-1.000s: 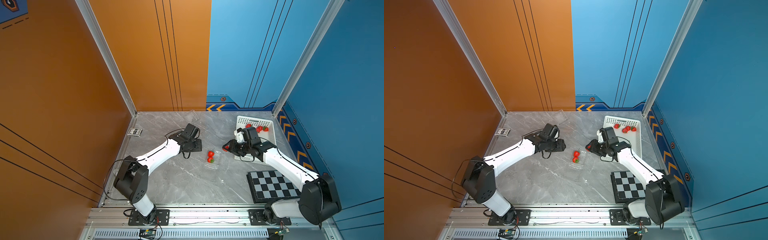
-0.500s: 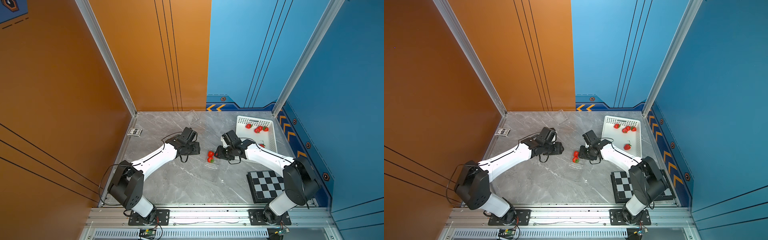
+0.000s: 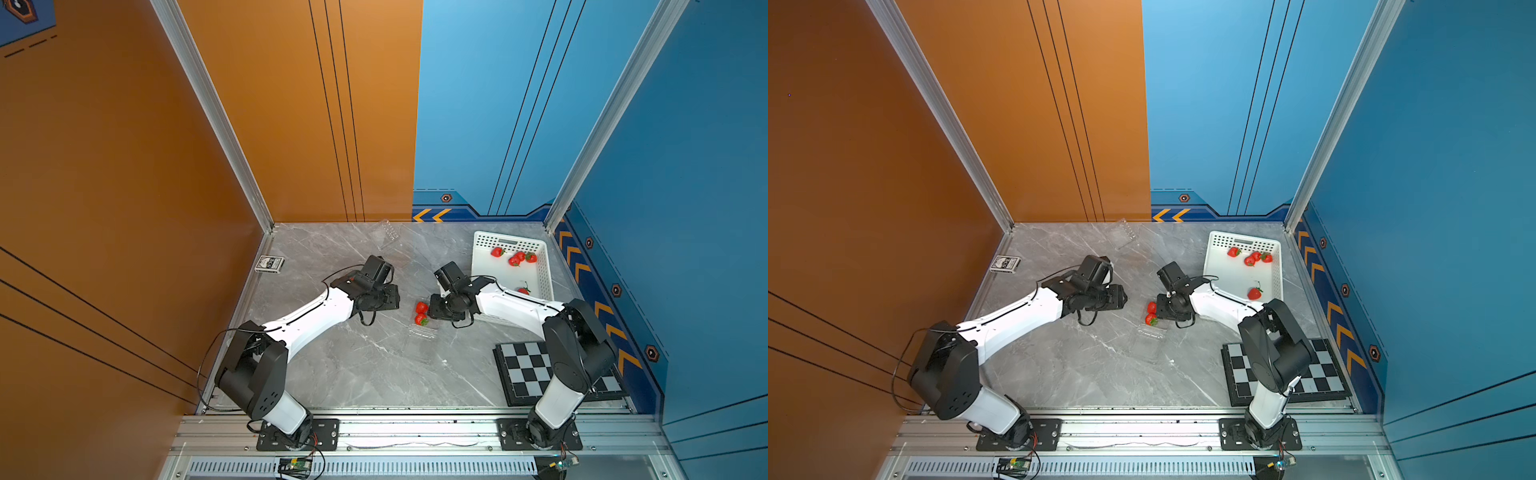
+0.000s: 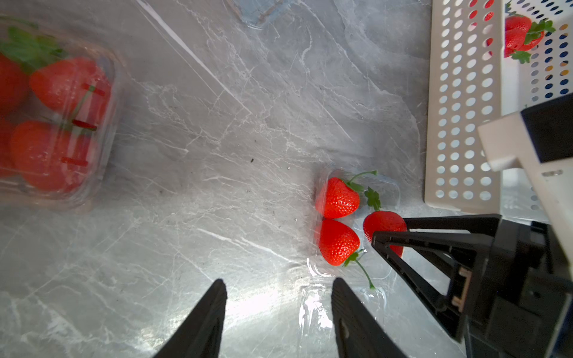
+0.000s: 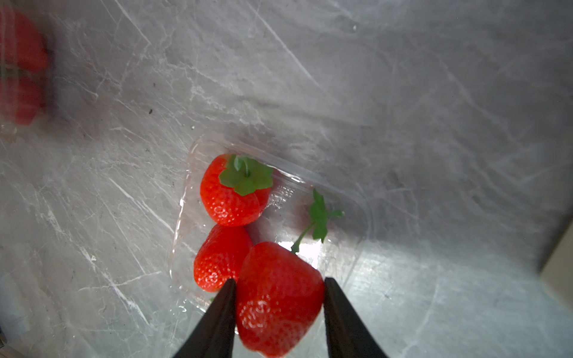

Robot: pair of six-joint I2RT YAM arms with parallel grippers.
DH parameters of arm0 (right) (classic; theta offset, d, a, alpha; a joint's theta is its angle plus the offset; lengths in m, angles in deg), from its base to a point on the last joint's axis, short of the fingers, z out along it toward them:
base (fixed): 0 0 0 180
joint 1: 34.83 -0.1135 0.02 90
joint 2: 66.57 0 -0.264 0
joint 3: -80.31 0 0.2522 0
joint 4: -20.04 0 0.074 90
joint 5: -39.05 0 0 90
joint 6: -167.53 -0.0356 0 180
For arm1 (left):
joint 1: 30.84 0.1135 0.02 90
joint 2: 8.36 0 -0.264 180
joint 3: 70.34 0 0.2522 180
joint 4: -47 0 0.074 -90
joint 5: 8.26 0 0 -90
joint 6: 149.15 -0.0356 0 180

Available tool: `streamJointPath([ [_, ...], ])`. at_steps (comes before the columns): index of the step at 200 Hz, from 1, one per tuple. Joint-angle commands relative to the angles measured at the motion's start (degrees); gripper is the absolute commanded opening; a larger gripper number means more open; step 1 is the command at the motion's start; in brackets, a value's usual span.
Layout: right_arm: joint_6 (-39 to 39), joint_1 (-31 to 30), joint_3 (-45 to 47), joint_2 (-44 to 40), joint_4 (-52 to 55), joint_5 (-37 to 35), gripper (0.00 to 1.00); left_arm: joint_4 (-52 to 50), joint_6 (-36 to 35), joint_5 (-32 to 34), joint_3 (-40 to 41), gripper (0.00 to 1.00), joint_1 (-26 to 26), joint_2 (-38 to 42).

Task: Pack strawberries into containers
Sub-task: Place the strawberry in the packing box.

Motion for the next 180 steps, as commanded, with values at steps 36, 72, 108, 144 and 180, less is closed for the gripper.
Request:
streamJointPath([
  [36,1.31,-0.29,-2.10,-0.62,3.05,-1.17,0.57,0.19,0.26,-0.73,0.31,0.57,0.41,0.55],
  [72,1.96,-0.19,-2.29,-4.53,5.56,-2.26,0.57,0.19,0.21,-0.71,0.10,0.57,0.45,0.77],
  [108,3.53,3.06,-1.51,-13.03,8.62,-5.10,0.58,0.12,0.13,-0.19,-1.56,0.58,-0.17,-0.03],
  [144,5.73,15.11,3.68,-19.27,8.62,-5.70,0.58,0.11,-0.08,-0.09,-6.79,0.59,-3.56,-2.88],
  [180,8.42,31.00,5.47,-18.54,8.24,-8.50,0.57,0.13,-1.56,-1.94,-15.08,0.59,-8.97,-10.24],
])
